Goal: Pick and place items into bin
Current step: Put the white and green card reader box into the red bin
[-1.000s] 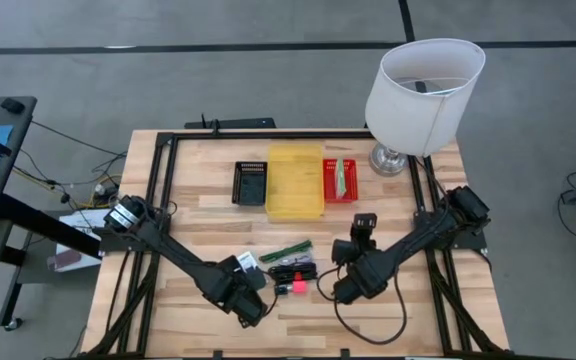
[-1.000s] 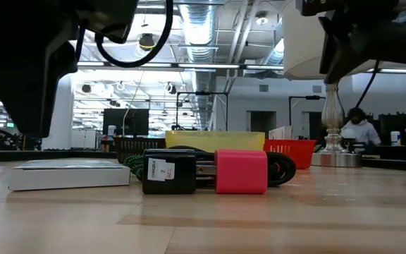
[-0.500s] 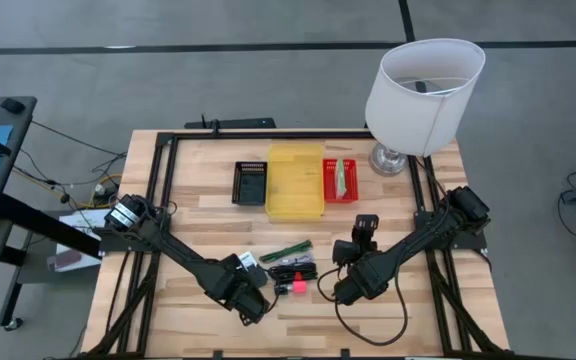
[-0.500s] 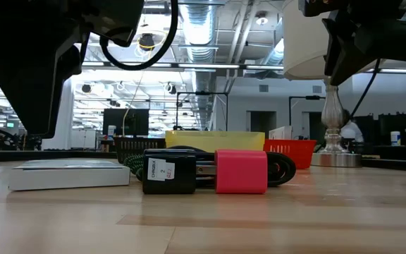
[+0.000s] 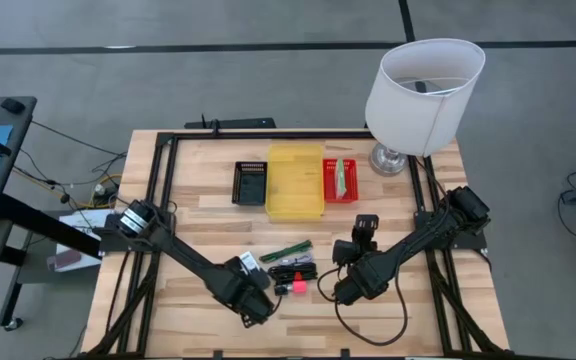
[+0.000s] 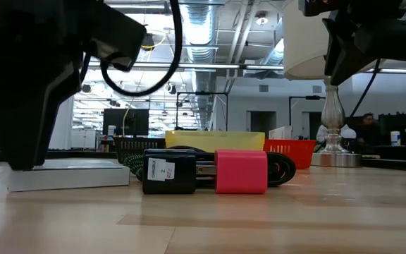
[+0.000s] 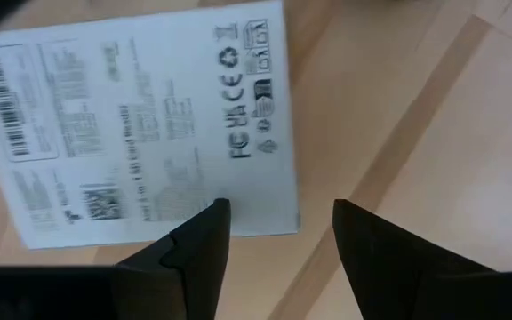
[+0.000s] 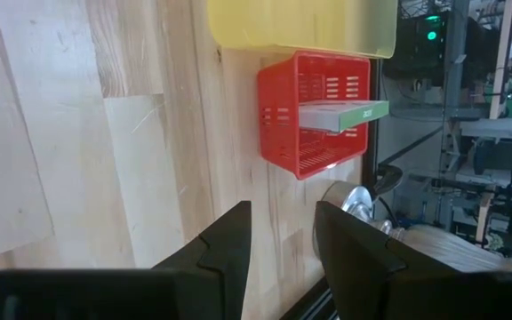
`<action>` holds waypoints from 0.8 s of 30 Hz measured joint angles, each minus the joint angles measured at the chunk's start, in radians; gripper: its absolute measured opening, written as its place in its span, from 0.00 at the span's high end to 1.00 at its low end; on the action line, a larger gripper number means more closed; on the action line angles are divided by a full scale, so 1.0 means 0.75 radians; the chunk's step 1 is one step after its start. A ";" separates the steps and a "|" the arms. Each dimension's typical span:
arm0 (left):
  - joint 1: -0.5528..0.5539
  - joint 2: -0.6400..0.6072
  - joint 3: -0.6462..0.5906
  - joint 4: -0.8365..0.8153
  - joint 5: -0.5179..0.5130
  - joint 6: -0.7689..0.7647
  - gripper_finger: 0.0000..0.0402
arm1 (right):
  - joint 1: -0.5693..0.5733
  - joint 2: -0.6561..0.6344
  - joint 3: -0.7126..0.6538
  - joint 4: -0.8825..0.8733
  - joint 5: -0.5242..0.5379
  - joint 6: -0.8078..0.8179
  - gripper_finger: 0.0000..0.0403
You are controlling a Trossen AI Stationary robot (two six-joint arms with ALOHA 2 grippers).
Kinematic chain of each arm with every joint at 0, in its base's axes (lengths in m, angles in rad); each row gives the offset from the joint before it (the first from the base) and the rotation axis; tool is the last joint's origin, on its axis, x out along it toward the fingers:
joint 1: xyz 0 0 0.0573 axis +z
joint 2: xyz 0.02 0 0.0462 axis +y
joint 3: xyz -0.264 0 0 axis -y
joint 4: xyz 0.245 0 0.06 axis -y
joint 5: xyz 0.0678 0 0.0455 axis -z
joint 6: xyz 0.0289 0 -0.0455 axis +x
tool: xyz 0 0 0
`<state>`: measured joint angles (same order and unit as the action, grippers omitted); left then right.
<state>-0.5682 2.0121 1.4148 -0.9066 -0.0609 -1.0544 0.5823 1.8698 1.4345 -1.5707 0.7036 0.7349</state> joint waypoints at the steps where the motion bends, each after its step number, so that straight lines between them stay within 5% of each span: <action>1: 0.000 0.014 0.013 -0.002 0.008 0.008 0.52 | 0.000 0.000 0.000 0.000 0.000 0.000 0.70; 10: 0.000 0.132 0.172 -0.150 0.028 0.049 0.52 | 0.000 0.000 0.000 -0.001 0.000 0.001 0.70; 24: 0.005 0.136 0.161 -0.224 -0.066 0.036 0.52 | 0.000 0.000 0.000 0.001 0.002 0.001 0.70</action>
<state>-0.5645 2.1139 1.5353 -1.0746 -0.1108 -1.0271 0.5823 1.8698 1.4345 -1.5700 0.7048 0.7353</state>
